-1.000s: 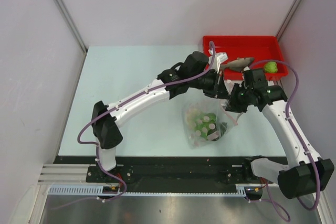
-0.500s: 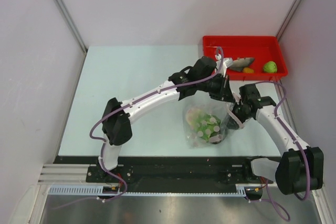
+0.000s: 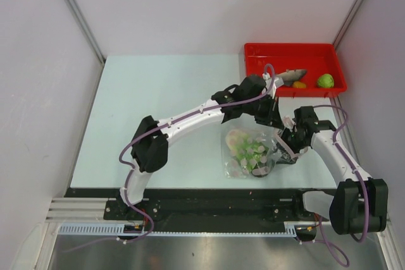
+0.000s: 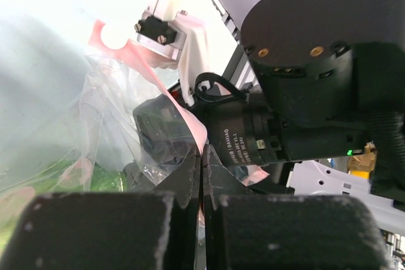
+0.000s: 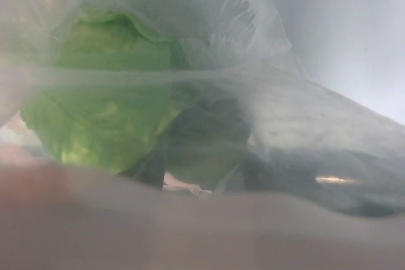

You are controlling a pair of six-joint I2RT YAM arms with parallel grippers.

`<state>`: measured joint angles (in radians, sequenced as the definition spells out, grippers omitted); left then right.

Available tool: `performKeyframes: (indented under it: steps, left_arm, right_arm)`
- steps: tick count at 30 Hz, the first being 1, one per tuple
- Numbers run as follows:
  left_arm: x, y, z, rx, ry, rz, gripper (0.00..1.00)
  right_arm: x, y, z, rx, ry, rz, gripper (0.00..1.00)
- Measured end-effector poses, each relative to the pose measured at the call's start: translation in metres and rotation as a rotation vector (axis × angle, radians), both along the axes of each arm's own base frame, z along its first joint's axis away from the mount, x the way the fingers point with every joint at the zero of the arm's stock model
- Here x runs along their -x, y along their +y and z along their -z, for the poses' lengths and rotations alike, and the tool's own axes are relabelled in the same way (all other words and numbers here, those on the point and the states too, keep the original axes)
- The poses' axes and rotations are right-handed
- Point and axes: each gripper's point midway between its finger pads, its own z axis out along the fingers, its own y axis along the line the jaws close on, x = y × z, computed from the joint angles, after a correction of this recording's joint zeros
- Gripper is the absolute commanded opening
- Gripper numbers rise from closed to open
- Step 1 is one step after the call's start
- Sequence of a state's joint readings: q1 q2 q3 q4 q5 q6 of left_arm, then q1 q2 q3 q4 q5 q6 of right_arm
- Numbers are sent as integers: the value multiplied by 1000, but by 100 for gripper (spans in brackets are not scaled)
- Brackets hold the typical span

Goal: Open the zip-top bag and remove the fake food

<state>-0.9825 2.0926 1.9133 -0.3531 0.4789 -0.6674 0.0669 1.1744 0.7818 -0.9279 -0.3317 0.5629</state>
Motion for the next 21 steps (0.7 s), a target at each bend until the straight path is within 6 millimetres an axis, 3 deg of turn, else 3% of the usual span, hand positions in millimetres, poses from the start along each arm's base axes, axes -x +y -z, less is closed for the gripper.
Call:
performKeyframes:
  steps: [6, 18, 21]
  left_arm:
    - [4, -2, 0, 1, 14, 3, 0]
    - [14, -7, 15, -23, 41, 17, 0]
    - [16, -5, 23, -38, 51, 19, 0]
  right_arm:
    - [11, 1, 13, -12, 27, -5, 58]
    - [11, 23, 49, -127, 97, 32, 73]
    - [11, 26, 57, -145, 107, 41, 69]
